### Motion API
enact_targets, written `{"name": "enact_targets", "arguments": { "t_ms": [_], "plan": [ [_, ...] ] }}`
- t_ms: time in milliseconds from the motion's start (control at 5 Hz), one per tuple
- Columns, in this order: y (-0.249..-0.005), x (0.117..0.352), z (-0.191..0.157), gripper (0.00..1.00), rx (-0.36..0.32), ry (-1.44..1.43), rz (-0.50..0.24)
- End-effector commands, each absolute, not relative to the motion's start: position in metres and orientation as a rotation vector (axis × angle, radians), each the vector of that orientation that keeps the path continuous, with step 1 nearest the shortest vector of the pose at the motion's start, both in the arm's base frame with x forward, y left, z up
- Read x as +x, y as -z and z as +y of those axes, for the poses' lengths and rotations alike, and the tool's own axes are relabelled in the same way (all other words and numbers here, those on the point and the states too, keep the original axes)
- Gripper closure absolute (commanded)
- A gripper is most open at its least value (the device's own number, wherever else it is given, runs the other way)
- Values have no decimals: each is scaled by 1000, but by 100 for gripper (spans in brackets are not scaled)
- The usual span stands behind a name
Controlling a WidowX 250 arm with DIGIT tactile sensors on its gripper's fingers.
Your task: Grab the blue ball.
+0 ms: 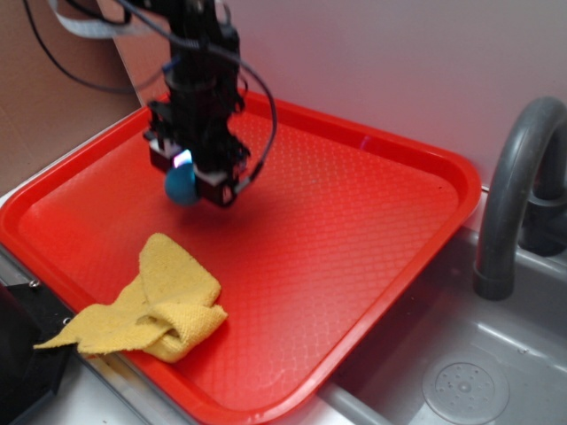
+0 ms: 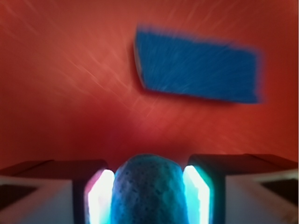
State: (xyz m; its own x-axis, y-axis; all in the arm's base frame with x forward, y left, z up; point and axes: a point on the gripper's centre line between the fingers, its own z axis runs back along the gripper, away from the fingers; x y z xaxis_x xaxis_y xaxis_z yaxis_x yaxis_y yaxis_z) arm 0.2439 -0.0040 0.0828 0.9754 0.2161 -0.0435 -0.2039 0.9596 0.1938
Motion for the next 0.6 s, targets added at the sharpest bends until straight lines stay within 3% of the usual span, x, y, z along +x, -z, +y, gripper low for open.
{"name": "enact_targets", "arguments": {
  "t_ms": [0,200,400],
  "plan": [
    [-199,237,-9,100,-106,-275,-104],
    [-249,230,-8,100,-128,-277,-129],
    [-244,228,-16,100,-84,-211,-71]
  ]
}}
